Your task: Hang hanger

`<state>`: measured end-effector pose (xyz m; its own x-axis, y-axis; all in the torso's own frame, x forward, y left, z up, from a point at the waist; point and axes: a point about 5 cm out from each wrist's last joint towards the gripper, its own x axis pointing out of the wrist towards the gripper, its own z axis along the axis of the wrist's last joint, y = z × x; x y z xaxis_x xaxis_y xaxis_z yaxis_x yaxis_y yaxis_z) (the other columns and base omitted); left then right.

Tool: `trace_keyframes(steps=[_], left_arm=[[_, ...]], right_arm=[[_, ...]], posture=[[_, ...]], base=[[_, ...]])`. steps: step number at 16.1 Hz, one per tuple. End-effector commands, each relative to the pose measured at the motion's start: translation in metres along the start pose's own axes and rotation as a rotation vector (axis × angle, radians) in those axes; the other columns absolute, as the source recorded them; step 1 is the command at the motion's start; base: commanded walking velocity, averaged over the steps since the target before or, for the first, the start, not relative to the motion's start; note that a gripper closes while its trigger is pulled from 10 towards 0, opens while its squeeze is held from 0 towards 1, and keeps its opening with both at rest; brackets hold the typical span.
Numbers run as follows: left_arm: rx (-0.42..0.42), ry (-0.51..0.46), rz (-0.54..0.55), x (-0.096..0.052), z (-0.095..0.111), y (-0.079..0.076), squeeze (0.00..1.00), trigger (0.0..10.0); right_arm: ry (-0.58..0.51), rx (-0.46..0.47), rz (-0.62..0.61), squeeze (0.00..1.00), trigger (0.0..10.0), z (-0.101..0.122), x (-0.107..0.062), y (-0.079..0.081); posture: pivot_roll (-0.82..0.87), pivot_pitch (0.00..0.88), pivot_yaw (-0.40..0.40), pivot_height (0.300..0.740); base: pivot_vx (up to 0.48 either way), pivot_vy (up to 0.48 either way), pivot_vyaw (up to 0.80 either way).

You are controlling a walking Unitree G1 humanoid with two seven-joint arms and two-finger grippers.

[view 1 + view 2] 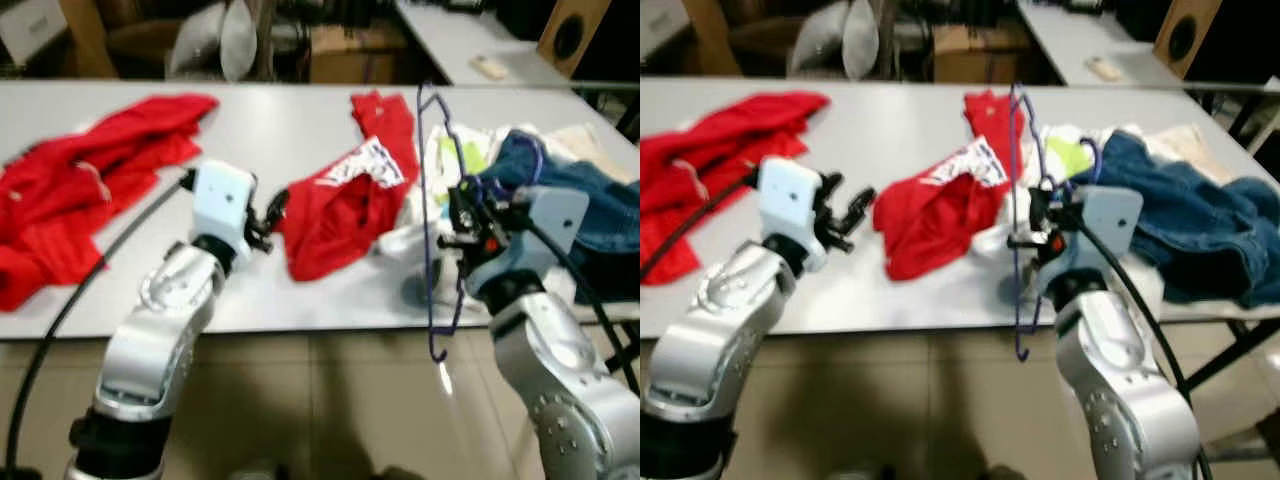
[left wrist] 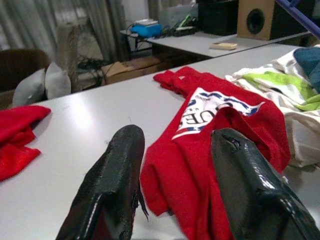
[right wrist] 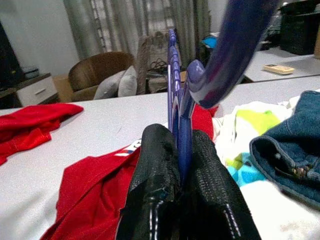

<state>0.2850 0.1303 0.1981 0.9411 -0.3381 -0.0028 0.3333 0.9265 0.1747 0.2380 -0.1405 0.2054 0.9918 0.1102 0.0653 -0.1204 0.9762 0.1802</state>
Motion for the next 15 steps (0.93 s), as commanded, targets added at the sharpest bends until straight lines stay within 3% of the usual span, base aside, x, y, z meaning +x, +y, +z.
trace_keyframes(steps=[1,4,10,15], left_arm=[[0.013,-0.004,0.013,-0.0015,0.0029,0.0033,0.00,10.0],[0.024,-0.002,0.006,-0.0003,0.0035,0.0044,0.00,10.0],[0.028,0.000,0.004,0.0000,0.0032,0.0037,0.00,10.0],[0.020,-0.001,-0.001,0.0007,0.0020,0.0015,0.00,10.0]], right_arm=[[-0.020,0.008,0.010,0.00,10.0,0.0026,-0.0009,0.0017],[-0.024,0.042,0.000,0.00,10.0,0.0030,-0.0010,0.0029],[0.018,0.011,-0.075,0.00,10.0,-0.0021,-0.0013,-0.0069],[0.021,0.012,-0.071,0.00,10.0,-0.0054,-0.0028,-0.0048]], posture=[[0.03,0.059,-0.005,0.740],[0.02,0.058,0.003,0.740],[0.03,0.063,0.000,0.740],[0.02,0.057,-0.002,0.740]], base=[[0.000,0.337,0.00],[0.000,0.334,0.00],[0.000,0.337,0.00],[0.000,0.338,0.00]])
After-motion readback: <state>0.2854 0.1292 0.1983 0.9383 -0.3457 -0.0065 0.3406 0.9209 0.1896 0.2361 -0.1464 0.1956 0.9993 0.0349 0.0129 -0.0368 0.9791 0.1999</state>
